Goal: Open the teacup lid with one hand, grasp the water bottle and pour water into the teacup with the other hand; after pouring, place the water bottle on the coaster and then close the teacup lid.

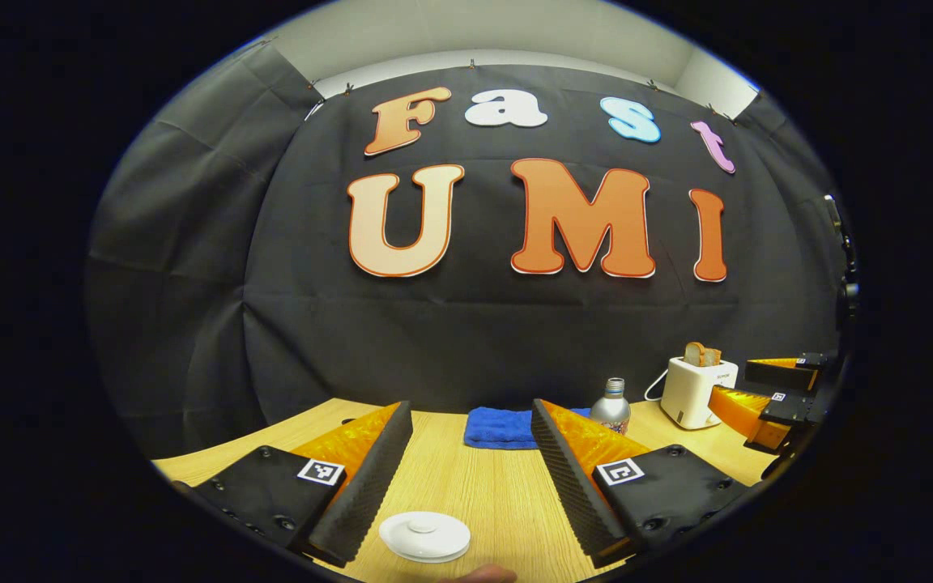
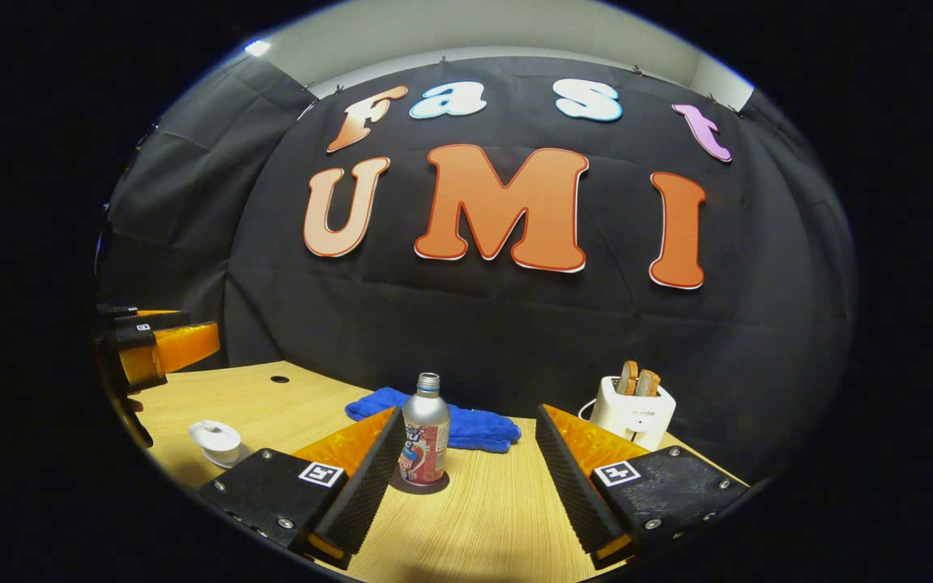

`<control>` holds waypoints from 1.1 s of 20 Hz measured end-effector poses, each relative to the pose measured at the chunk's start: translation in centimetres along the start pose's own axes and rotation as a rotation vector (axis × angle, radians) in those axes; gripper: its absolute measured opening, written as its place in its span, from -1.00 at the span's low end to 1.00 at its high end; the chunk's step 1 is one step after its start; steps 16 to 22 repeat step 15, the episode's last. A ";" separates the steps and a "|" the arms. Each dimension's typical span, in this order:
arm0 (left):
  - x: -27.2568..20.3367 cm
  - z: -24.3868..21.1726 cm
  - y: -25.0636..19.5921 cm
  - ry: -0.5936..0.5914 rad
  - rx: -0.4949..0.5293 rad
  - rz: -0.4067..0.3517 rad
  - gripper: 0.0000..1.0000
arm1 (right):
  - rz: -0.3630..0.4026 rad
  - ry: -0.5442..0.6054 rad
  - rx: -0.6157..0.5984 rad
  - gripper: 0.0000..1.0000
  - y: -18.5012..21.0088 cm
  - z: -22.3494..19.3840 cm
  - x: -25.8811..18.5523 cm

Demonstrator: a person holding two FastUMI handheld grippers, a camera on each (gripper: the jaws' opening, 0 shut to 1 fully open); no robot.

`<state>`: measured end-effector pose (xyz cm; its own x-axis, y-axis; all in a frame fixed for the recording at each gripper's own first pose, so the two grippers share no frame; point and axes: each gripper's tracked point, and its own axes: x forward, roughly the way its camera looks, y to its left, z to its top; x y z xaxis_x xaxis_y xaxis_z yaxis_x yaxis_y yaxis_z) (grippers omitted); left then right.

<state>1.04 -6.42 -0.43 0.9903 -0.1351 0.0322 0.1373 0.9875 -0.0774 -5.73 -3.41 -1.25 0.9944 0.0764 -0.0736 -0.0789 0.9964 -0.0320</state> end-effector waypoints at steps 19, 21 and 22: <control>0.0 0.0 0.0 -0.005 -0.003 0.007 1.00 | -0.001 -0.026 -0.013 0.93 0.0 1.1 -0.2; 0.0 0.0 0.0 -0.005 -0.003 0.007 1.00 | -0.001 -0.026 -0.013 0.93 0.0 1.1 -0.2; 0.0 0.0 0.0 -0.005 -0.003 0.007 1.00 | -0.001 -0.026 -0.013 0.93 0.0 1.1 -0.2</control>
